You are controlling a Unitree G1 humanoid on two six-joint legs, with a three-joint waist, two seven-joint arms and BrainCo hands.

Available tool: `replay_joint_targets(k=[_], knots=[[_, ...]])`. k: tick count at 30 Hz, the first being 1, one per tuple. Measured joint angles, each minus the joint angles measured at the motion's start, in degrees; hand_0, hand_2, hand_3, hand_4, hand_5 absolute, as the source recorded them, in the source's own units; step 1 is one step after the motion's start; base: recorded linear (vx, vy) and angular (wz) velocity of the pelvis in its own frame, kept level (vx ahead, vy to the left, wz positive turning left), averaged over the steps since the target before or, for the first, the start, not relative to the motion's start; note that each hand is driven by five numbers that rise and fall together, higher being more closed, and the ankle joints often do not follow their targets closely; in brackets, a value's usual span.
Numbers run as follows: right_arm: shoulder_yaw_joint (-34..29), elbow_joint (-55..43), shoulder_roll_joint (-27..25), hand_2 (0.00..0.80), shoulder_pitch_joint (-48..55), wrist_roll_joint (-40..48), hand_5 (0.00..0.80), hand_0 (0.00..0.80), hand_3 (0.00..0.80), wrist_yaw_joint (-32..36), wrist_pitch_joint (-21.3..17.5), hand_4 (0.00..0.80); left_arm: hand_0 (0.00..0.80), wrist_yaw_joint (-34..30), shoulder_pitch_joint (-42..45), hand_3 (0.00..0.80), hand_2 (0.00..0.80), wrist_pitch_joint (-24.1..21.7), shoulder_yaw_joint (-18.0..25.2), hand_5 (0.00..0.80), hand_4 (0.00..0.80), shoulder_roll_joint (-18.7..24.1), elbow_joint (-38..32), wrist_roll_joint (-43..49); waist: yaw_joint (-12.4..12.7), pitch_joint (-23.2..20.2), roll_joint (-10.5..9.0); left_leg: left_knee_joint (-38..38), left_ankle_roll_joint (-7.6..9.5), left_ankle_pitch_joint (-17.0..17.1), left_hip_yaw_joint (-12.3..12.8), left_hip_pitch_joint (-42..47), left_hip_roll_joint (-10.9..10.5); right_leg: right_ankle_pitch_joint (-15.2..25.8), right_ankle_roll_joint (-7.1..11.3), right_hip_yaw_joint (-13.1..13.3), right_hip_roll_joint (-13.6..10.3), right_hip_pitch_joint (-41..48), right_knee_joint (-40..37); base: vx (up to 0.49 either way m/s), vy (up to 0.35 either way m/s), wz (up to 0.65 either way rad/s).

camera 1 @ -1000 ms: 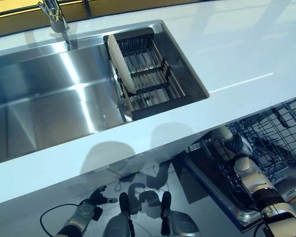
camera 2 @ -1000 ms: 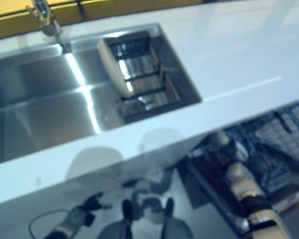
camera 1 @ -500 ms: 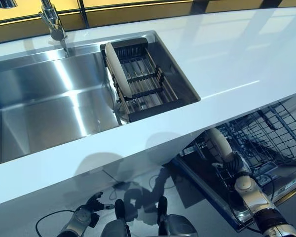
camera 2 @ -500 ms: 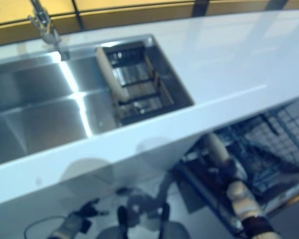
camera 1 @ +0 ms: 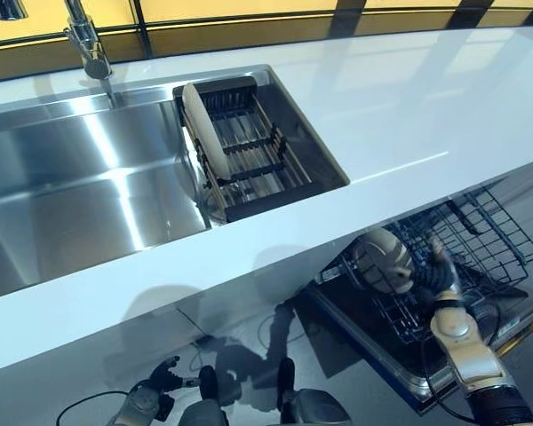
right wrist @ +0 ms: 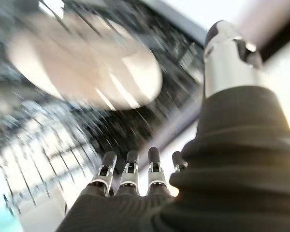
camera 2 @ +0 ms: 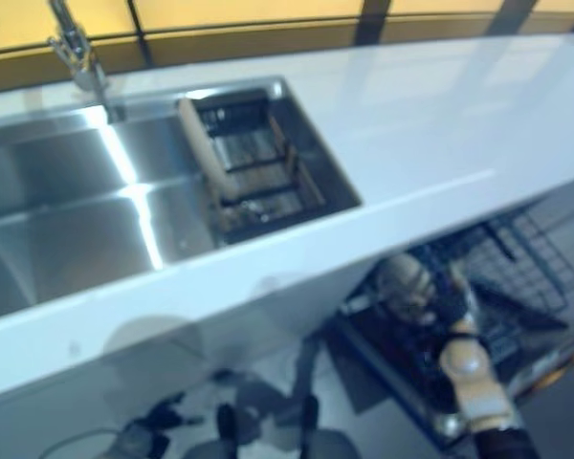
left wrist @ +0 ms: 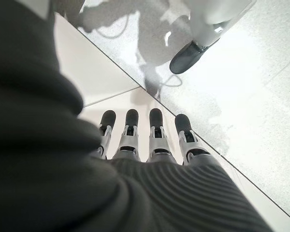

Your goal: Take plates into dishwasher

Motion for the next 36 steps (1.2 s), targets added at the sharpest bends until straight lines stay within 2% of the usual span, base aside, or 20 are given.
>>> replay_joint_targets(k=[8, 12, 16, 20, 22, 25, 26, 29, 36], knots=[[-10.74, -6.55, -4.23, 0.000, 4.31, 3.62, 0.000, 0.000, 0.000, -6.70, -2.17, 0.000, 0.000, 0.46, 1.04, 0.000, 0.000, -0.02, 0.78, 0.000, 0.000, -0.41, 0.39, -0.50, -1.94, -1.84, -0.24, 0.00, -0.18, -0.21, 1.47, 1.03, 0.21, -0.26, 0.32, 1.12, 0.04, 0.60, -0.42, 0.028, 0.054, -0.09], [-13.53, -12.69, -8.34, 0.000, 4.16, 7.17, 0.000, 0.000, 0.000, -7.58, -5.62, 0.000, 0.000, 0.47, 1.15, 0.000, 0.000, 0.00, 0.78, 0.000, 0.000, -0.50, 0.56, -0.64, -2.96, -3.35, 0.23, 0.01, -0.23, -0.32, 1.65, 1.00, 0.26, -0.29, 0.33, 1.30, 0.07, 0.68, -0.43, 0.016, 0.076, -0.03], [-13.63, -16.34, -10.87, 0.000, 0.50, 14.39, 0.000, 0.000, 0.000, -5.27, -9.96, 0.000, 0.000, 0.46, 0.67, 0.000, 0.000, 0.03, 0.78, 0.000, 0.000, -0.94, 2.41, -0.64, -2.77, -5.23, 0.28, 0.01, -0.19, -0.40, 1.76, 1.01, 0.20, -0.30, 0.34, 1.36, 0.00, 0.70, -0.43, 0.004, 0.072, -0.01], [-9.00, -17.93, -12.15, 0.000, -8.17, 22.08, 0.000, 0.000, 0.000, -0.57, -10.59, 0.000, 0.000, 0.47, 0.18, 0.000, 0.000, 0.19, 0.40, 0.000, 0.000, -0.97, 4.48, -0.63, -2.35, -6.31, 0.12, 0.02, -0.07, -0.36, 1.42, 0.94, 0.07, -0.30, 0.36, 1.06, -0.17, 0.75, -0.36, -0.011, 0.048, 0.03], [-6.02, -18.21, -12.17, 0.000, -11.22, 24.03, 0.000, 0.000, 0.000, 1.47, -10.56, 0.000, 0.000, 0.50, -0.36, 0.000, 0.000, 0.54, -0.23, 0.000, 0.000, -1.01, 5.02, -0.62, -1.06, -6.66, 0.04, 0.04, -0.06, -0.35, 1.25, 0.88, 0.03, -0.39, 0.49, 0.82, -0.24, 0.79, -0.32, -0.012, 0.040, 0.07], [-0.17, -18.51, -12.17, 0.000, -17.26, 26.24, 0.000, 0.000, 0.000, 3.45, -9.63, 0.000, 0.000, 0.55, -1.38, 0.000, 0.000, 0.77, -0.89, 0.000, 0.000, -1.19, 6.23, -0.63, 0.40, -6.77, -0.04, 0.08, 0.07, -0.33, 0.77, 0.92, -0.12, -0.70, 0.90, 0.04, -0.49, 0.83, 0.25, -0.015, 0.054, 0.14], [1.53, -18.54, -11.70, 0.000, -19.59, 27.41, 0.000, 0.000, 0.000, 3.79, -8.62, 0.000, 0.000, 0.79, -1.41, 0.000, 0.000, 0.75, -0.93, 0.000, 0.000, -1.22, 6.49, -0.63, 1.38, -6.83, -0.04, 0.08, 0.18, -0.31, 0.14, 0.63, -0.27, -0.69, 0.89, -0.55, -0.70, 1.11, 0.28, -0.014, 0.061, 0.24], [6.51, -17.88, -9.54, 0.000, -27.21, 30.93, 0.000, 0.000, 0.000, 4.04, -5.28, 0.000, 0.000, 1.12, -1.67, 0.000, 0.000, 0.85, -1.43, 0.000, 0.000, -1.45, 7.21, -0.63, 2.31, -6.86, -0.03, 0.06, 0.42, -0.41, -1.25, 0.89, -0.55, -0.87, 1.14, -1.88, -1.08, 1.73, 1.11, -0.007, 0.030, 0.27], [11.42, -10.52, -3.00, 0.000, -35.92, 36.84, 0.000, 0.000, 0.000, 1.54, 3.30, 0.000, 0.000, 1.70, -1.75, 0.000, 0.000, 1.08, -1.81, 0.000, 0.000, -1.49, 7.39, -0.63, 5.69, -6.90, -0.05, 0.05, 0.99, -0.17, -5.38, 0.75, -0.63, -0.98, 1.29, -3.57, -1.48, 2.96, 2.88, -0.004, -0.008, 0.31]])
